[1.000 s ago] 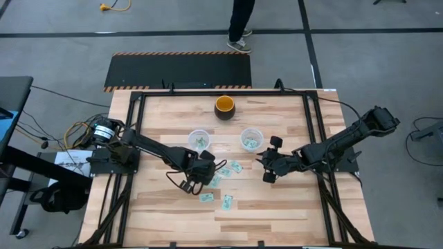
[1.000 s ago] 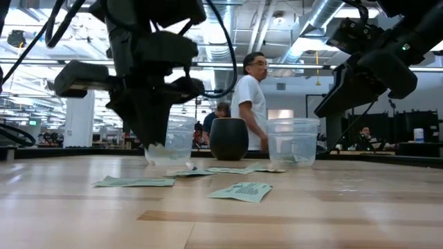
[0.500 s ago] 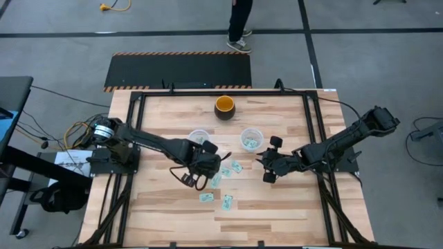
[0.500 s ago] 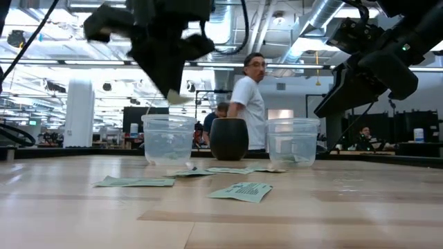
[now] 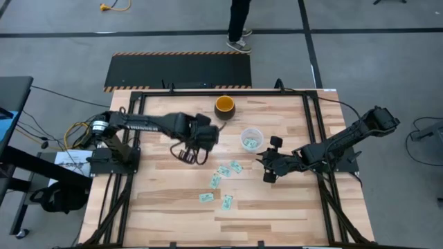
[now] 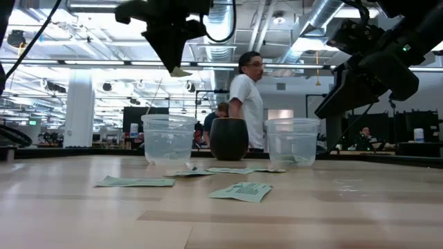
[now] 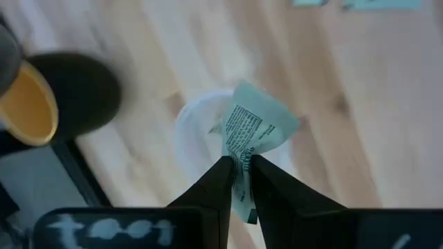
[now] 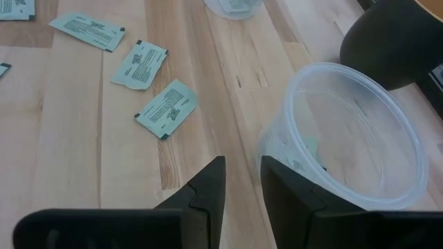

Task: Pick and place Stevia / Truvia into bins
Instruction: Put the stevia packet into the left transparent container

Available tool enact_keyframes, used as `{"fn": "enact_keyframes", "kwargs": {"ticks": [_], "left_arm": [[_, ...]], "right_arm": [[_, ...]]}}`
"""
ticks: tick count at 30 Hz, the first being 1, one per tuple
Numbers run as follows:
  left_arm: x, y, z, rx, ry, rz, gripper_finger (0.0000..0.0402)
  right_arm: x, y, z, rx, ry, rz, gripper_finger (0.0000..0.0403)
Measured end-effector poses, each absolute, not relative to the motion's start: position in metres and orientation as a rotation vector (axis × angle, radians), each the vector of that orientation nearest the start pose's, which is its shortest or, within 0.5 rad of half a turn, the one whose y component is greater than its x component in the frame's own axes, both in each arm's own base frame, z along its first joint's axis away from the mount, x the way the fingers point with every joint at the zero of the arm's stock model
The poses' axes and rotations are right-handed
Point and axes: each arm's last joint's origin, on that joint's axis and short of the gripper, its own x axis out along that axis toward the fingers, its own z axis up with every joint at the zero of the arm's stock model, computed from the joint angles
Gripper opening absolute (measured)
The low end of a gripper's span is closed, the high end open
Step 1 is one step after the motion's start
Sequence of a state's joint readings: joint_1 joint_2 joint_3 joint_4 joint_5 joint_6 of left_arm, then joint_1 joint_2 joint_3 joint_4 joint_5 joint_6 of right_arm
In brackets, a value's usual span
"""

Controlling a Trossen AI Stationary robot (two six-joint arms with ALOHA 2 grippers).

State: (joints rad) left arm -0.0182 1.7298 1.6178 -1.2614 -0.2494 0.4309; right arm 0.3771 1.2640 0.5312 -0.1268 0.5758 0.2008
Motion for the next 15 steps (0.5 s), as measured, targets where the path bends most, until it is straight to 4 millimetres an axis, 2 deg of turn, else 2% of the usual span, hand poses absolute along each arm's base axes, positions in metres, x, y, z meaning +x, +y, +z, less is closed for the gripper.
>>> {"fn": "enact_keyframes", "kwargs": {"ticks": [4, 8, 15], "left_arm": [[0.329, 0.028, 0.302, 0.498, 1.418, -0.065, 0.0044], [0.328, 0.046, 0.299, 0.446, 1.425, -0.088, 0.0044], [0.323, 0.057, 0.287, 0.416, 1.479, -0.093, 0.0044]], "right_arm": [[0.213, 0.067, 0.166, -0.204, 0.739, -0.261, 0.0087], [0.213, 0.067, 0.166, -0.205, 0.740, -0.261, 0.0087], [0.213, 0.067, 0.166, -0.206, 0.742, -0.260, 0.0087]]}}
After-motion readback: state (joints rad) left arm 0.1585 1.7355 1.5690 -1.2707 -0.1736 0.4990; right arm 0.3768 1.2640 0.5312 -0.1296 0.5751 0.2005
